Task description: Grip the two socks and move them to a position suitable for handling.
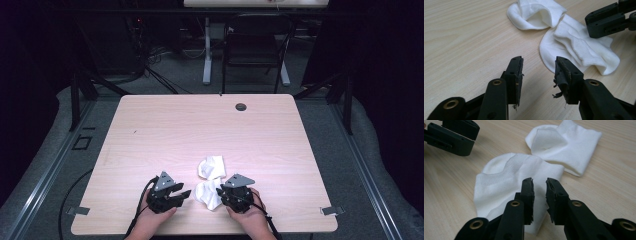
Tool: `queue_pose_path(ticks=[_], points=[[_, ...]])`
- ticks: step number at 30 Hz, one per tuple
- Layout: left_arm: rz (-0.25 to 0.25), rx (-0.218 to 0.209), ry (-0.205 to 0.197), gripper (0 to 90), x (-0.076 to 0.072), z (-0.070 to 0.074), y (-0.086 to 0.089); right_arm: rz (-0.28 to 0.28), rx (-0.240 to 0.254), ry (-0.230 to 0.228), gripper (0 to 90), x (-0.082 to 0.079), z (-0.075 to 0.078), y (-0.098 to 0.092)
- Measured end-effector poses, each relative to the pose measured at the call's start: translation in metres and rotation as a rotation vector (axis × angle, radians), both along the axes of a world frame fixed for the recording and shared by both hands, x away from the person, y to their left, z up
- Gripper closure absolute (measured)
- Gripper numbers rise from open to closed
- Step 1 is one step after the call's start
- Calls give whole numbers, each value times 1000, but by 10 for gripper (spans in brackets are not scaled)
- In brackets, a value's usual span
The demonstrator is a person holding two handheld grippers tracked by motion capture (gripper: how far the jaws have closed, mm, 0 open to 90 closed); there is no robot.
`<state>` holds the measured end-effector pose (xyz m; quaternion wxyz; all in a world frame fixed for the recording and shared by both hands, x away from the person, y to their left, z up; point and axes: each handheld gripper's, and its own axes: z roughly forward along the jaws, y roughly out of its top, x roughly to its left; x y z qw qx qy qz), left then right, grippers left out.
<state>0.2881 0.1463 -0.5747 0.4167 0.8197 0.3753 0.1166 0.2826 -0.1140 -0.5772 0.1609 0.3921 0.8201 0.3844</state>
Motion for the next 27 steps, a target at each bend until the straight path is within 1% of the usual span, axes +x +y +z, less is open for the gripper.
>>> queue_pose_path(ticks=[3, 4, 5, 6, 7, 11, 12, 15, 17, 18, 22, 27], points=[[-3, 1, 2, 589, 0, 0, 0, 9, -8, 9, 757, 0, -3, 2], [-5, 2, 2, 590, 0, 0, 0, 20, -22, 11, 761, 1, -4, 2], [-2, -6, 0, 589, 0, 0, 0, 24, -17, 4, 767, 0, -5, 3], [-4, -6, -1, 589, 0, 0, 0, 30, -23, 3, 776, 0, -5, 3], [-2, -7, 1, 589, 0, 0, 1, 40, -19, 14, 785, -1, -5, 5], [-2, -8, 0, 588, -1, 1, 2, 55, -16, 6, 789, -3, -5, 7], [-4, -9, 1, 588, -1, 1, 2, 60, -23, 15, 790, -4, -5, 8], [-8, -12, 6, 589, -2, 1, 1, 79, -21, 20, 795, -6, -5, 11], [-12, -12, 3, 594, -3, 1, 1, 84, -15, 19, 795, -7, -5, 12], [-13, -11, 3, 595, -3, 1, 1, 93, -17, 16, 796, -7, -5, 13], [-16, -18, 7, 606, -4, 2, 0, 104, -23, 19, 796, -8, -4, 14], [-21, -9, 6, 613, -4, 2, 0, 118, -19, 29, 797, -9, -4, 14]])
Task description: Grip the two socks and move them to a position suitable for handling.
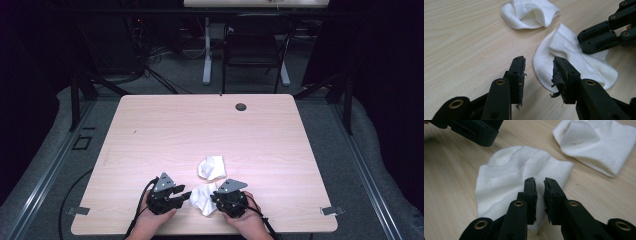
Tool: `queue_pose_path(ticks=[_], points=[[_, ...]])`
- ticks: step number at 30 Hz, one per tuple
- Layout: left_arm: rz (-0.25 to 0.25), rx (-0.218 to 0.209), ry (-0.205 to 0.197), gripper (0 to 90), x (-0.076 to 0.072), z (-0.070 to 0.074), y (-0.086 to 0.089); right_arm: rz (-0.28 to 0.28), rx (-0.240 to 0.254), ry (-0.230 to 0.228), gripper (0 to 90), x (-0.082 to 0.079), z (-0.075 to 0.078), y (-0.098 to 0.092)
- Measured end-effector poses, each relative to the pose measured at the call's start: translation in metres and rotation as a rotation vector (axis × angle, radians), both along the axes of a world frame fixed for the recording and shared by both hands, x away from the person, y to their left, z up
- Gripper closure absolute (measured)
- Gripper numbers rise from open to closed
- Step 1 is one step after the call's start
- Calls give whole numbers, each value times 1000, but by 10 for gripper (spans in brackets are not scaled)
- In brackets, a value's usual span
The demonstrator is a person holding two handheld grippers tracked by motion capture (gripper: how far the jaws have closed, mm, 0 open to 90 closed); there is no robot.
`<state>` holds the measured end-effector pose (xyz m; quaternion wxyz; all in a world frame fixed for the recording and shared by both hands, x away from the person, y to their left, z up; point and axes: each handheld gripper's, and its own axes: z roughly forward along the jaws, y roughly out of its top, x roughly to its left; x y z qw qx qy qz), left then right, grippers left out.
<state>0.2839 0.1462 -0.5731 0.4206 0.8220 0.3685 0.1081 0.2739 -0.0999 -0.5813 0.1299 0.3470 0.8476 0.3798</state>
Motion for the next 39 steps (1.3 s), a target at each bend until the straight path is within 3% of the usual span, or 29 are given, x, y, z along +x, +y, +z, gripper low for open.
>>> queue_pose_path(ticks=[16, 24, 27, 39], points=[[-14, 26, -4, 663, -4, -1, -3, 29, -7, 12, 769, -5, 3, 4], [-10, 30, 3, 734, -4, -2, -4, 59, 70, -8, 723, -18, 21, 17], [-15, 38, 8, 777, -5, -2, -5, 88, 70, -7, 706, -23, 24, 24], [-28, 54, 17, 884, -4, -6, -8, 122, 51, -26, 561, -26, 16, 36]])
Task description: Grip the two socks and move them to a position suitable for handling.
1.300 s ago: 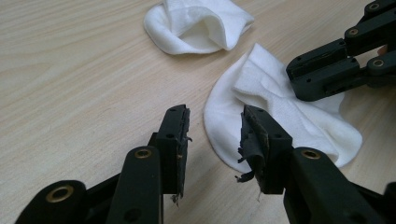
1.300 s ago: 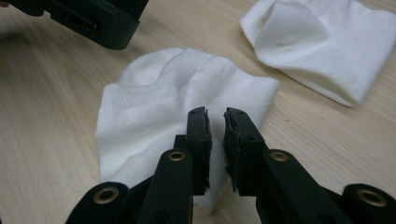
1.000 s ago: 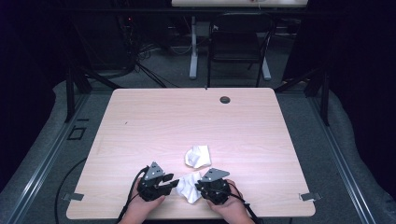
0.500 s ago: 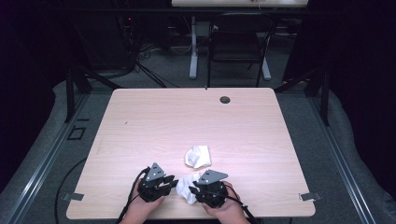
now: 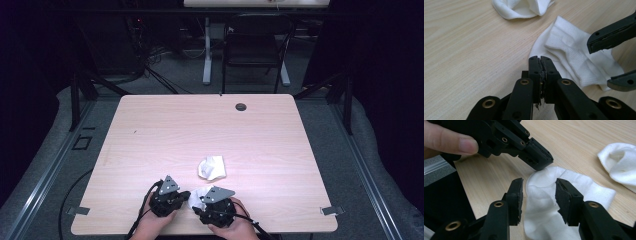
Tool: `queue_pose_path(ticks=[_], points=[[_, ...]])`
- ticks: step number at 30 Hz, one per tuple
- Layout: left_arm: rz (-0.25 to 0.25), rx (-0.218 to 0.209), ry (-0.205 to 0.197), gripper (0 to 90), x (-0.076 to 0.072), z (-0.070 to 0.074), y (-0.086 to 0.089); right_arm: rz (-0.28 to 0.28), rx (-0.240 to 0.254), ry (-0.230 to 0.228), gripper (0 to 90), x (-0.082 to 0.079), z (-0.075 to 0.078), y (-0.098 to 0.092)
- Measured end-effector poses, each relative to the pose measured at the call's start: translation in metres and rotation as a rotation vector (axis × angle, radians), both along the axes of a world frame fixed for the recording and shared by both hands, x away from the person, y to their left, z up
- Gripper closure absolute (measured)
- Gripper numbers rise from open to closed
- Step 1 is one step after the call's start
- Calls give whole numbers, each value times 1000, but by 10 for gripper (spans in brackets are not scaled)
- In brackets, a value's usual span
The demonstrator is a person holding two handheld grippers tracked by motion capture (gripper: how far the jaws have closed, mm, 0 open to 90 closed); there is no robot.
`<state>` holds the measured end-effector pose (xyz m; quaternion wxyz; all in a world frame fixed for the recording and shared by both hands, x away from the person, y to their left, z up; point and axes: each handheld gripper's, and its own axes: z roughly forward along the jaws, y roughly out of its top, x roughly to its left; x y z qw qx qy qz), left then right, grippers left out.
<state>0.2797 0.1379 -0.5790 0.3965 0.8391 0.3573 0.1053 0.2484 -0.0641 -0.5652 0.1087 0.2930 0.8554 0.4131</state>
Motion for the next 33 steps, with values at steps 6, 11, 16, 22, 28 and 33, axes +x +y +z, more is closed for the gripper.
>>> queue_pose_path(ticks=[6, 11, 16, 22, 28, 33], points=[[-5, 17, 4, 887, 0, -2, -1, 18, -40, -23, 562, -1, -6, 5], [-6, 23, 1, 887, 0, -3, -2, 12, -82, -40, 641, -2, -9, 6], [-10, 24, -2, 889, 0, -3, -3, 18, -94, -15, 753, 0, -10, 4], [-14, 30, -7, 891, 0, -3, -3, 11, -76, 8, 848, 1, -7, 1], [-12, 32, -15, 891, 0, -4, -3, -25, -18, 1, 861, 2, 2, -6], [-15, 31, -7, 892, 0, -3, -3, -54, 19, 0, 863, 5, 10, -15]])
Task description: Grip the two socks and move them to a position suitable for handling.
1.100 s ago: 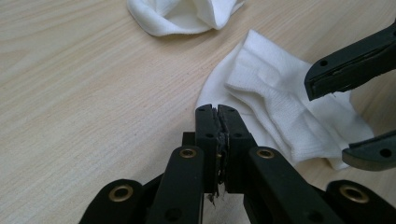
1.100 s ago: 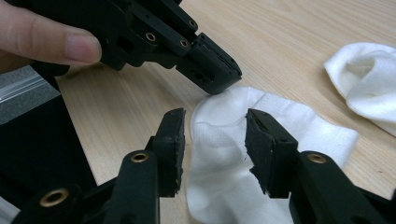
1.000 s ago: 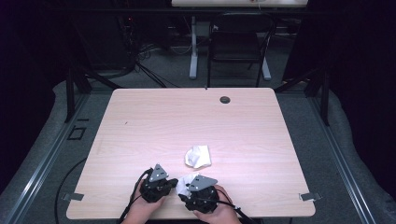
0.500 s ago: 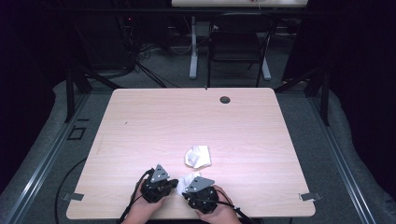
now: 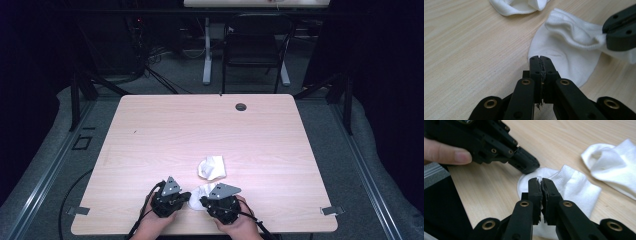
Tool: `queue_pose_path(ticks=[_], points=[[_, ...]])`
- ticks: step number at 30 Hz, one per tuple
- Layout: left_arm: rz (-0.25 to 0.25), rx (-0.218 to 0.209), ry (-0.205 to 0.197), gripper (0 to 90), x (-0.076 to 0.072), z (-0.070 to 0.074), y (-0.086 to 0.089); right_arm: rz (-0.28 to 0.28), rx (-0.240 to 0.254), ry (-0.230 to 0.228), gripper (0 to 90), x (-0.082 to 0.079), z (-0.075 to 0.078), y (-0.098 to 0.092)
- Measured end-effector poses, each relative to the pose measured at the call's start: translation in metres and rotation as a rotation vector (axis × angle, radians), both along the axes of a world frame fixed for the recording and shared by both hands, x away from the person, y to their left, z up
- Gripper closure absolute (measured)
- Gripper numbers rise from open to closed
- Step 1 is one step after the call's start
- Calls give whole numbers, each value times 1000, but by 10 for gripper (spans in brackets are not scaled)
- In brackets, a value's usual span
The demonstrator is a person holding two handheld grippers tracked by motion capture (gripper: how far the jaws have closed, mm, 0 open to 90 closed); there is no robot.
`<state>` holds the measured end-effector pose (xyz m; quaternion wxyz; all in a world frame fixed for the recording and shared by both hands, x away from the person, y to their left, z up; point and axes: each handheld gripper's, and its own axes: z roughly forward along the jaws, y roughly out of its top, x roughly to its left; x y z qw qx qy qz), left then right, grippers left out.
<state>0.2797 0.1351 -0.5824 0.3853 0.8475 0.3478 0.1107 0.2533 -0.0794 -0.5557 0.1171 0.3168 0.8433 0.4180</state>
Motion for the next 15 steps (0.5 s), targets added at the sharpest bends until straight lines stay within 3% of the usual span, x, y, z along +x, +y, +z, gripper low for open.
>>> queue_pose_path(ticks=[15], points=[[-1, -2, 4, 892, 1, 0, 0, -145, 86, -15, 865, 6, 23, -43]])
